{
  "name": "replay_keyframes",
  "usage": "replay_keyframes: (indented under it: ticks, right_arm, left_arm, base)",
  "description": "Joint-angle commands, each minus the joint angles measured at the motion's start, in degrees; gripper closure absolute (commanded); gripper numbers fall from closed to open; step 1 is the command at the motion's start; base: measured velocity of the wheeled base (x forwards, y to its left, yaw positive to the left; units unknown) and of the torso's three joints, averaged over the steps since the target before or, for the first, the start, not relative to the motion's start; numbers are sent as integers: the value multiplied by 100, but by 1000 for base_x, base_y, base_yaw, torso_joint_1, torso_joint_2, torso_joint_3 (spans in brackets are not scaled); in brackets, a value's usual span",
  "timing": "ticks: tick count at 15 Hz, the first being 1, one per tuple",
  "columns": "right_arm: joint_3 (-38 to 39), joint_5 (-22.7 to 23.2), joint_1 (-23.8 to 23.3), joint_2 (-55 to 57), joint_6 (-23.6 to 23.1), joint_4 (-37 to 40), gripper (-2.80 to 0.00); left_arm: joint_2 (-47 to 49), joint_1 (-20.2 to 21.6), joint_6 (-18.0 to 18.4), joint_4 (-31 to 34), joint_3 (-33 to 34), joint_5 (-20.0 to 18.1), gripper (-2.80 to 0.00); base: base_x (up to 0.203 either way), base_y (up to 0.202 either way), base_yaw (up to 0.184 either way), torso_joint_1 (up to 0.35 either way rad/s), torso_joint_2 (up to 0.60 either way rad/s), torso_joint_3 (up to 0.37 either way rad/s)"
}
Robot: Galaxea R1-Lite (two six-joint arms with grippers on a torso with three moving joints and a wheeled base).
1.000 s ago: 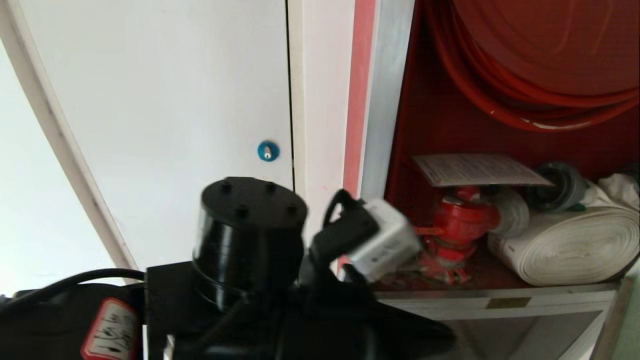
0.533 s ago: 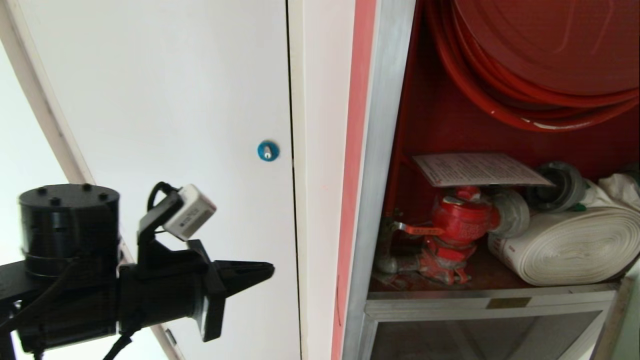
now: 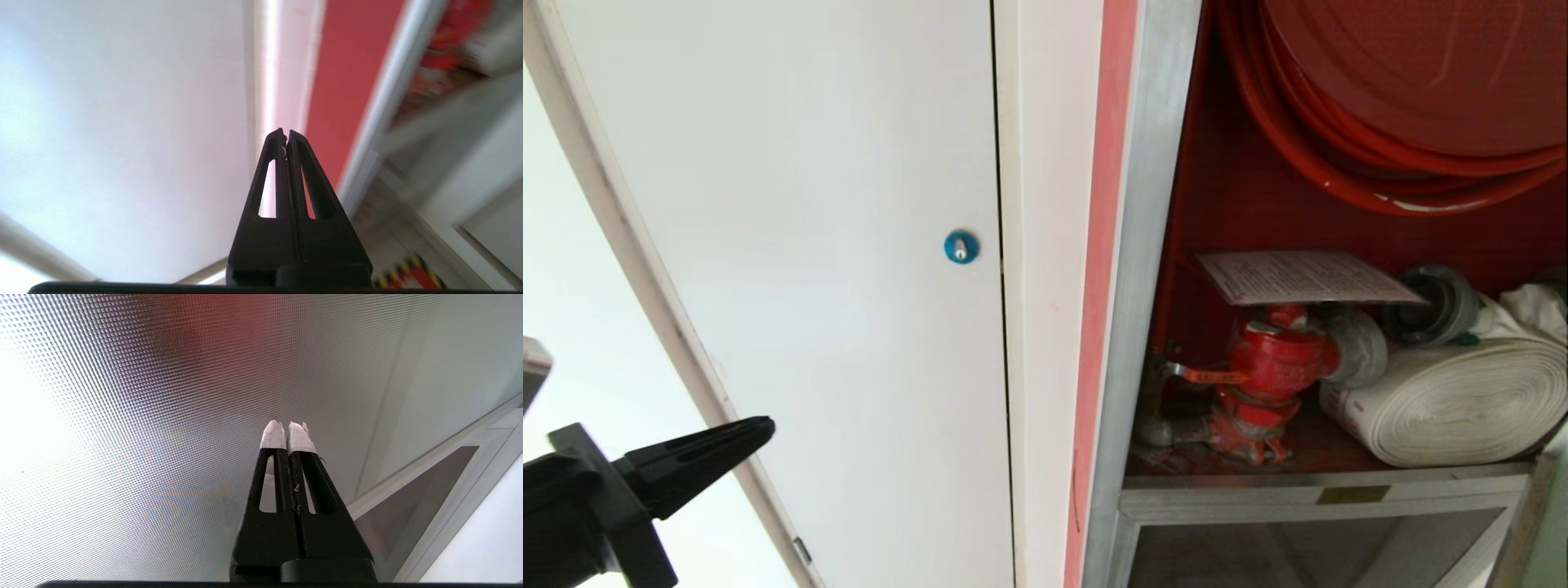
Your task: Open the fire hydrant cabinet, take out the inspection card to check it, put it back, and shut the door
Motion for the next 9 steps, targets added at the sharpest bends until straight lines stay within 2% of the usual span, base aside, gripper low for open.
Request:
replay_keyframes:
  ticks: [1, 3, 5, 9]
  right_arm:
    - [18, 0, 2, 7, 4, 0, 0]
    - [18, 0, 2, 7, 4, 0, 0]
    - [18, 0, 2, 7, 4, 0, 0]
    - [18, 0, 2, 7, 4, -8, 0]
  left_arm:
    - [-748, 287, 8, 63, 115, 357, 0]
    - [-1400, 442, 154, 207, 276, 853, 0]
    - [-1952, 516, 393, 375, 406, 1630, 0]
    - [-2774, 540, 593, 811, 483, 3004, 0]
  base:
    - [0, 0, 0, 0, 0, 0]
    - [0, 0, 0, 0, 0, 0]
    - [0, 0, 0, 0, 0, 0]
    - [0, 0, 0, 0, 0, 0]
